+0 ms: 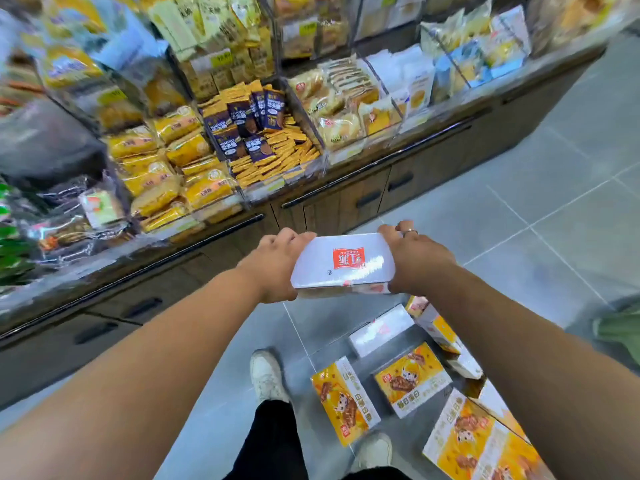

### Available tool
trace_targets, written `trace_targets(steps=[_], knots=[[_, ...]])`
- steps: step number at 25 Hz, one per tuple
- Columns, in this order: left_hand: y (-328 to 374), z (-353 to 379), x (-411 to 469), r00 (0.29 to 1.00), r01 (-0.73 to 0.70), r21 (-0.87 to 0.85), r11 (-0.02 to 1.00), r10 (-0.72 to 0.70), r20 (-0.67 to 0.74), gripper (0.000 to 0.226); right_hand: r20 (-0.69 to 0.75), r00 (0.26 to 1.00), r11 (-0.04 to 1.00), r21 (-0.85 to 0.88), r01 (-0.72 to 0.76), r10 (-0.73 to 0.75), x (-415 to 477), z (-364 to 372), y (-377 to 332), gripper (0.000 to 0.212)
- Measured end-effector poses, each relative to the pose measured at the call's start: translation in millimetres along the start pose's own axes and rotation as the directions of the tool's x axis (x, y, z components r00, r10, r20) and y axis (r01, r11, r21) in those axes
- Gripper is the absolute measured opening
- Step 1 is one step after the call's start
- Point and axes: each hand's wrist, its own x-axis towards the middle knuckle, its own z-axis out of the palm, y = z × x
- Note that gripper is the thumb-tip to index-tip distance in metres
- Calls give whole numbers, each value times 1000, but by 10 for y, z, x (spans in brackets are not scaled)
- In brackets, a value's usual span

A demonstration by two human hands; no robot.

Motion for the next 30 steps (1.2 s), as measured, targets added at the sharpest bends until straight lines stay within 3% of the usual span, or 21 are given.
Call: trace_targets(steps=[4, 8, 12, 20, 30], knots=[[61, -582, -823, 995, 100, -116, 988, -102, -11, 103, -21, 998, 995, -69, 65, -67, -505, -679, -375, 87], [-15, -921, -1535, 982, 185, -114, 976, -187, -6, 103, 38, 983, 981, -72, 182, -180, -896, -1119, -809, 87], [-193, -1139, -2350, 965, 255, -80, 964, -259, -37, 104, 74, 951, 949, -79, 305, -299, -1264, -1423, -1443, 101], [-1060, -1097, -4243, 885, 430, -193, 882, -453, -102, 112, 74, 860, 847, -151, 510, -505, -1967, -1691, -3208, 108], [-2029, -793, -6525, 770, 533, -329, 780, -608, -193, 105, 89, 710, 679, -229, 697, -699, -2914, -1647, -5369, 100]])
